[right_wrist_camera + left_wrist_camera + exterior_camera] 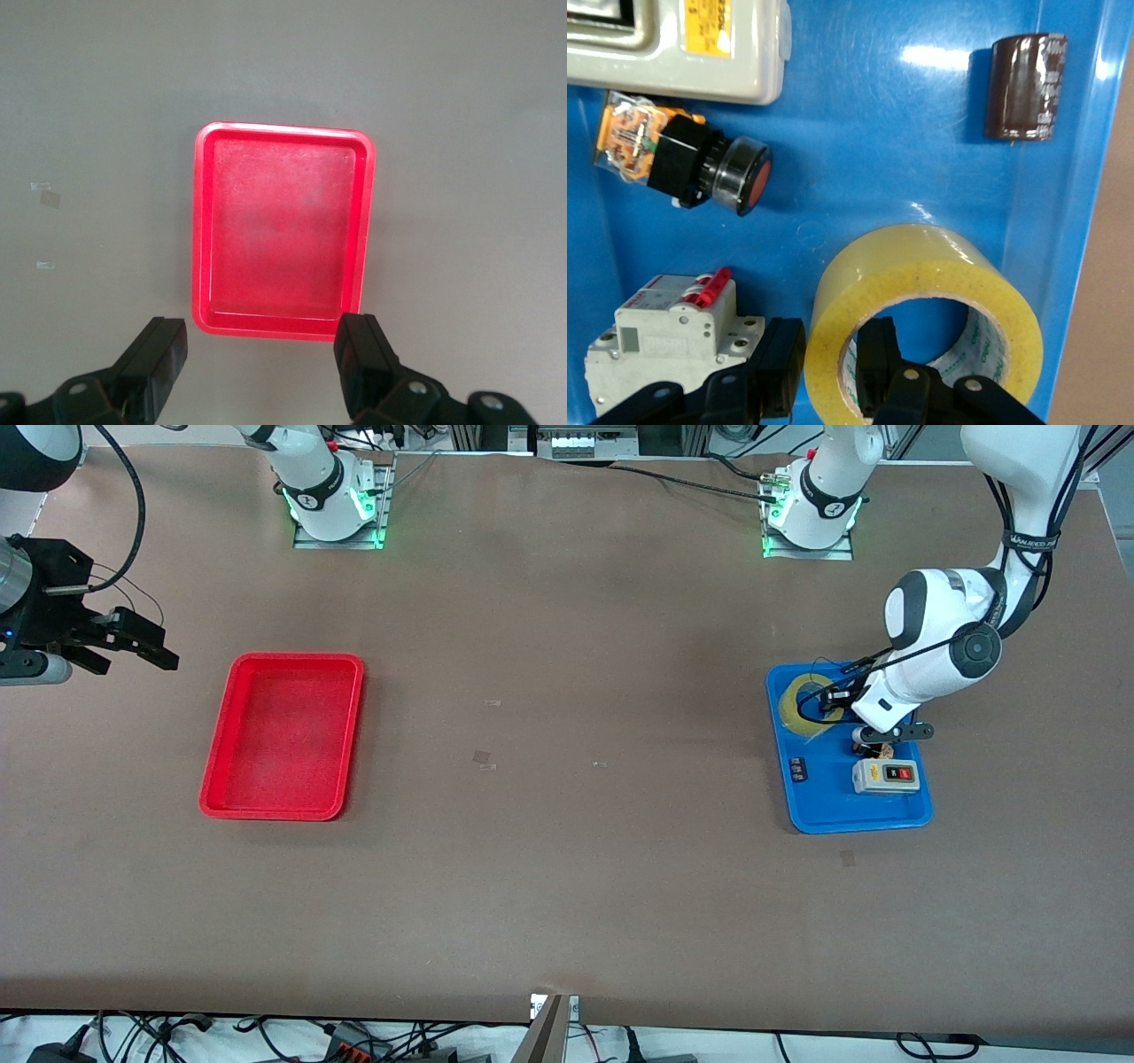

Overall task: Place and move tape with both arms
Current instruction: 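Lower the left gripper into the yellow tape roll's hole, then grip the tape roll with the left gripper and lift it, then set the tape on the table center while the right gripper reaches over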

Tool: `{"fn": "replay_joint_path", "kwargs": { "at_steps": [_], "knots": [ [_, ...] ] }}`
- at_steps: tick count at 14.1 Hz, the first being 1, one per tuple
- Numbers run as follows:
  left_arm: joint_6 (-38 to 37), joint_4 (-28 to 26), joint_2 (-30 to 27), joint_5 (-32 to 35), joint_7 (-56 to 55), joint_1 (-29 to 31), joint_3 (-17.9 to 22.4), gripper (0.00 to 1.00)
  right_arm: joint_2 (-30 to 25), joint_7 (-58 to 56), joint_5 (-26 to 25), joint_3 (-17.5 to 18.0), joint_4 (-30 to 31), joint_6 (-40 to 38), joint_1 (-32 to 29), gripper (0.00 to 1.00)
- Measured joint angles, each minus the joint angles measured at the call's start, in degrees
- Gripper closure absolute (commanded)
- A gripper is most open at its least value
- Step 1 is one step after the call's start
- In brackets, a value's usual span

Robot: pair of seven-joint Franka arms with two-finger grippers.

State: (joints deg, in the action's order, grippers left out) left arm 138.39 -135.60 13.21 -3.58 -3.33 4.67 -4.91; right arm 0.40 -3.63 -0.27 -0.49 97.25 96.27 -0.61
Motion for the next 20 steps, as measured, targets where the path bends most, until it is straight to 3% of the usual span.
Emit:
{"fn": "replay_joint_path", "kwargs": {
  "at_steps": [1, 3, 10, 12, 17, 20],
  "knots": [
    [-1.1, 0.7, 0.0, 0.0, 0.0, 0.0, 0.0, 1.0, 0.0, 0.0, 0.0, 0.0, 0.0, 0.0, 0.0, 0.0],
    [-6.2, 3.9, -0.1, 0.0, 0.0, 0.0, 0.0, 1.0, 0.0, 0.0, 0.0, 0.0, 0.0, 0.0, 0.0, 0.0],
    [-33.2, 25.5, 0.8, -2.1, -5.3, -1.3, -0.7, 1.0, 0.0, 0.0, 0.0, 0.0, -0.1, -0.2, 0.0, 0.0],
    [-35.2, 29.3, 2.6, -5.5, -12.1, -5.0, -1.2, 1.0, 0.0, 0.0, 0.0, 0.1, -0.4, -0.2, 0.0, 0.0],
    [-34.7, 37.9, 10.3, -13.7, -33.0, -20.9, -1.9, 1.0, 0.1, 0.0, 0.0, 0.1, -0.5, -0.4, 0.0, 0.0],
    [-29.4, 43.4, 16.7, -17.4, -41.9, -29.3, -2.0, 1.0, 1.4, -0.1, 0.0, 0.0, -0.5, -0.5, -0.1, 0.0]
  ]
}}
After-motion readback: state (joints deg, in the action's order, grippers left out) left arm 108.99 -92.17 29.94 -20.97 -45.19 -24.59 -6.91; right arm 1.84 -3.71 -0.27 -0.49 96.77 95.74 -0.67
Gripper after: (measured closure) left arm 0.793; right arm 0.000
